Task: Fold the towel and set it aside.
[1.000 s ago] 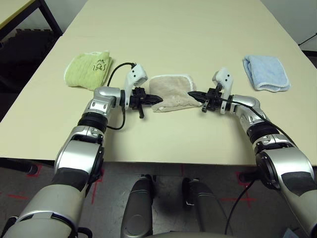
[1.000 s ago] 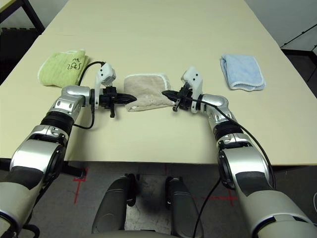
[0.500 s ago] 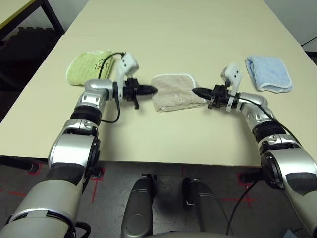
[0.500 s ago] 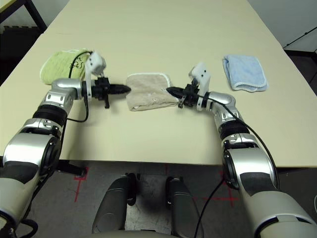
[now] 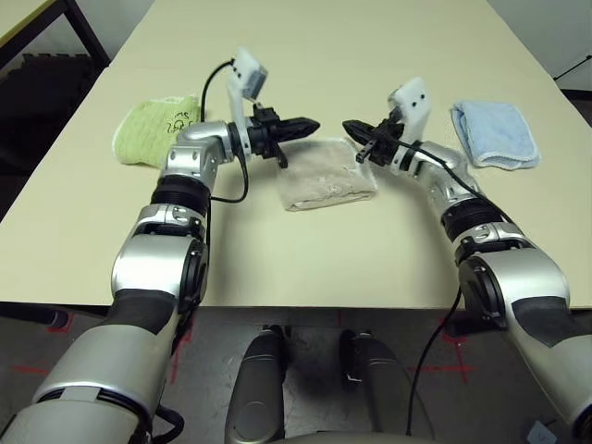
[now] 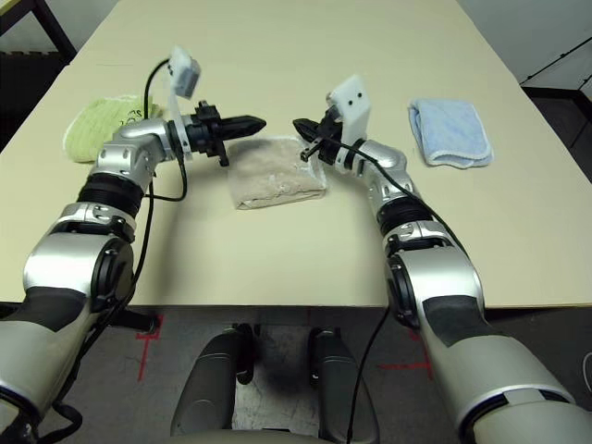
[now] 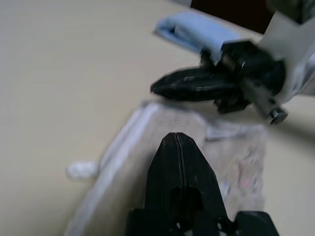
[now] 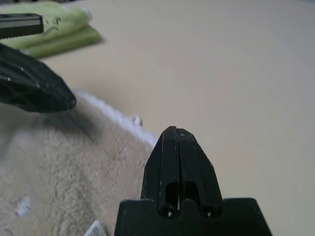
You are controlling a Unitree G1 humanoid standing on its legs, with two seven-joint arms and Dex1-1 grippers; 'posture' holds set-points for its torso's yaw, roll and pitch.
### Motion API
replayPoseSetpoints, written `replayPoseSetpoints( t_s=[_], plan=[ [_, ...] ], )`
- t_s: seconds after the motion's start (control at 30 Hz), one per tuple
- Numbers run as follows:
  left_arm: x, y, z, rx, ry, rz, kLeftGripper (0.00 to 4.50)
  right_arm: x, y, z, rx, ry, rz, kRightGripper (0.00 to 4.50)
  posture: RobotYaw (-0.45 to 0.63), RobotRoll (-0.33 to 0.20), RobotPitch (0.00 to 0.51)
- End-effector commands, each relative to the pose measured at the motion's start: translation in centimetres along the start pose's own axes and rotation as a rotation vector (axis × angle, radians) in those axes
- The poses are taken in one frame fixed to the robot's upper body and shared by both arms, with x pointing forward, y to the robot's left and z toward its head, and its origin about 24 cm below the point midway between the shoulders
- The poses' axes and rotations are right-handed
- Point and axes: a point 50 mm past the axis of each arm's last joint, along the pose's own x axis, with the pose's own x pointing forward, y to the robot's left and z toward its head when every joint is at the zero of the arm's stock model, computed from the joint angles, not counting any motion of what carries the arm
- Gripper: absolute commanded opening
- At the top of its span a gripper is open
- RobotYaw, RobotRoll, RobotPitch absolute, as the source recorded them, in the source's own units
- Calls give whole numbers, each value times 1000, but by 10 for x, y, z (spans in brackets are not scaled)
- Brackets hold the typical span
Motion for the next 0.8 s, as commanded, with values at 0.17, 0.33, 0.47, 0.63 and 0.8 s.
replayPoseSetpoints(
  t_s=[0.17, 0.33, 0.47, 0.63, 0.8],
  plan=[
    [-5, 8, -28, -12, 91, 146, 38, 2, 16, -29, 29, 116, -12, 0, 121, 0, 183],
    [-8, 9, -44, -15, 136, 196, 38, -1, 29, -55, 63, 213, -33, 0, 128, 0, 187],
    [-8, 7, -47, -13, 130, 181, 38, -4, 28, -57, 59, 212, -24, 0, 115, 0, 188],
    [-8, 3, -45, 6, 111, 103, 38, -7, 21, -52, 31, 202, -11, 0, 106, 0, 188],
    [-10, 4, -43, 44, 123, 97, 38, -15, 13, -51, 28, 207, 2, 0, 97, 0, 190]
  ],
)
